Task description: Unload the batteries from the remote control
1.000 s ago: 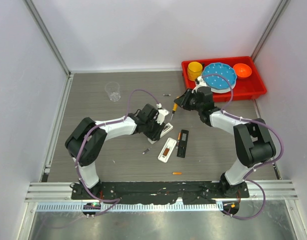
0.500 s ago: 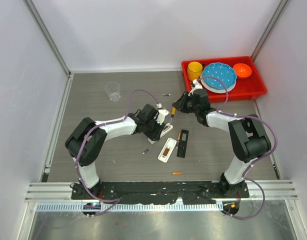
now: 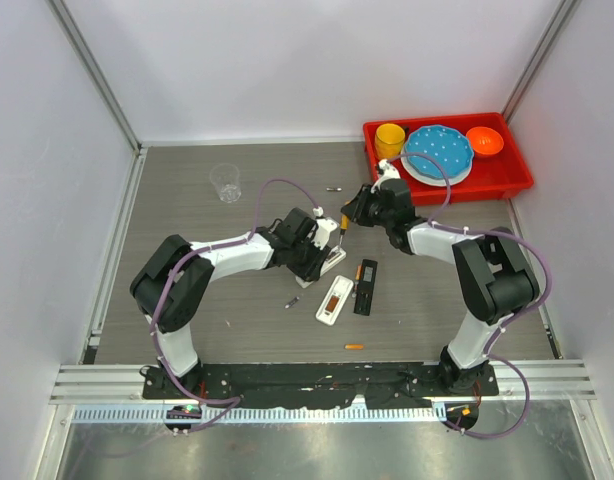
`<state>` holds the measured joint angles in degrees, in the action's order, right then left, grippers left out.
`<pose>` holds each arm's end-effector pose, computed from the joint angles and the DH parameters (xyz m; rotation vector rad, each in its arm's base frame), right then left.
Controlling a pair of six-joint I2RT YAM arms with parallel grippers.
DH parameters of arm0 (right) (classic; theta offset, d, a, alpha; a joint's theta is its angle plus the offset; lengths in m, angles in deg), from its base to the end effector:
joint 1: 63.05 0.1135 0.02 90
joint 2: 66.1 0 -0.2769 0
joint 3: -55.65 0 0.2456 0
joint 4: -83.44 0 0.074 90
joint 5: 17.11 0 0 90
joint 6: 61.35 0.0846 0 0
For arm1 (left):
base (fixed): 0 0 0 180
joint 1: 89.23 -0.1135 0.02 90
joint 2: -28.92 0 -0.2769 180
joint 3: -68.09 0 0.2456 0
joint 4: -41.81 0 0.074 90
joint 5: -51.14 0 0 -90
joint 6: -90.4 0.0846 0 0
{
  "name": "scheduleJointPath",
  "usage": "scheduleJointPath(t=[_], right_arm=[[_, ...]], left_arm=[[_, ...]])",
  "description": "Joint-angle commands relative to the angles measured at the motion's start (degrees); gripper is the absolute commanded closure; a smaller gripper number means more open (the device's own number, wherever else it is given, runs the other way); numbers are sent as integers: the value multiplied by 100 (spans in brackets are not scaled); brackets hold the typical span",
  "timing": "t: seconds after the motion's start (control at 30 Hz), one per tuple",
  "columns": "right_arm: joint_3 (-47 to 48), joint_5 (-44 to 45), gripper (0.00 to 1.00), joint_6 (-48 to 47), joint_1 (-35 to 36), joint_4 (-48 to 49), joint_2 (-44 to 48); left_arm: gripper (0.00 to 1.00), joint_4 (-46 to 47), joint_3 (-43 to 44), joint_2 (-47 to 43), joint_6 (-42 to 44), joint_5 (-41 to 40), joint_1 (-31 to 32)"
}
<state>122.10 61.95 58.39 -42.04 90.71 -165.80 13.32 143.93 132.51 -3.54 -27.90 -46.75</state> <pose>0.3800 0.1631 0.1830 0.0344 2.0980 0.7423 0.2765 -0.2750 0.1377 0.9371 2.4491 -0.5446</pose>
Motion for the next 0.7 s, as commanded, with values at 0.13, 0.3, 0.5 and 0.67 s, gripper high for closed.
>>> scheduleJointPath(t=[0.13, 0.3, 0.5, 0.67], right_arm=[[42, 180, 99, -276, 236, -6, -58], [-125, -144, 99, 40, 245, 345, -120], [-336, -777, 99, 962, 210, 1196, -295], [-441, -1252, 99, 1639, 192, 1839, -305]], left_arm=[[84, -455, -122, 328, 8, 108, 68], [84, -463, -113, 355, -1, 125, 67], [88, -463, -105, 346, 17, 108, 67], [91, -420, -131, 320, -10, 108, 68]])
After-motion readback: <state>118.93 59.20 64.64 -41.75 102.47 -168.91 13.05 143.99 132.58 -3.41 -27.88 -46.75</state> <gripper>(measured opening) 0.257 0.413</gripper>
